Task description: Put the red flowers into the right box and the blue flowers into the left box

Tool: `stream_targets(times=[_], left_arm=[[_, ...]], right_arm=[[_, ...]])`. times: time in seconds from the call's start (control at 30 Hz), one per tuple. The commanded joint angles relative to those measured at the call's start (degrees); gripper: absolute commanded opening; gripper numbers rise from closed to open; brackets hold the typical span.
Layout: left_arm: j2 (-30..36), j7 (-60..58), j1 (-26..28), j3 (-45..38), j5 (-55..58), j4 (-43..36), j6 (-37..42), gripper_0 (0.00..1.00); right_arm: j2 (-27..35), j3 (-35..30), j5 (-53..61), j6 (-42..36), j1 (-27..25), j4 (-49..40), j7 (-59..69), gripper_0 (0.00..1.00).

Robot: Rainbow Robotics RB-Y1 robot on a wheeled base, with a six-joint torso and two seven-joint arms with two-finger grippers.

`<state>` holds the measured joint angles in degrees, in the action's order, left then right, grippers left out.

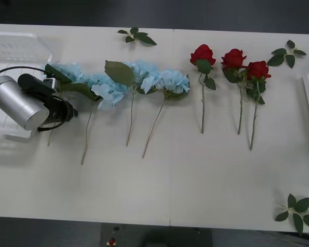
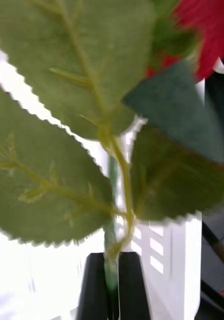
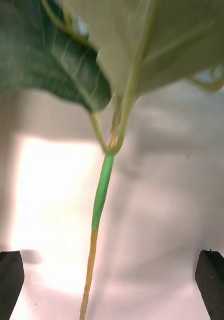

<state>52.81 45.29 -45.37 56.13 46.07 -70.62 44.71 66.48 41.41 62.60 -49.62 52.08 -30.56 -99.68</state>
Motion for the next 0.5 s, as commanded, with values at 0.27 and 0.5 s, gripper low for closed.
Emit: stream_targets(times=[0.27, 0.5], left_arm=[[2.0, -0.5, 0.1, -0.9, -0.9, 0.4, -1.2, 0.0], [1.9, -0.9, 0.1, -0.9, -1.0, 0.4, -3.0, 0.0]], right_arm=[[0.1, -0.5, 0.3, 4.2, -2.3, 0.3, -1.3, 0.79], [5.0, -2.5, 8.9, -7.4, -1.7, -7.8, -2.2, 0.78]])
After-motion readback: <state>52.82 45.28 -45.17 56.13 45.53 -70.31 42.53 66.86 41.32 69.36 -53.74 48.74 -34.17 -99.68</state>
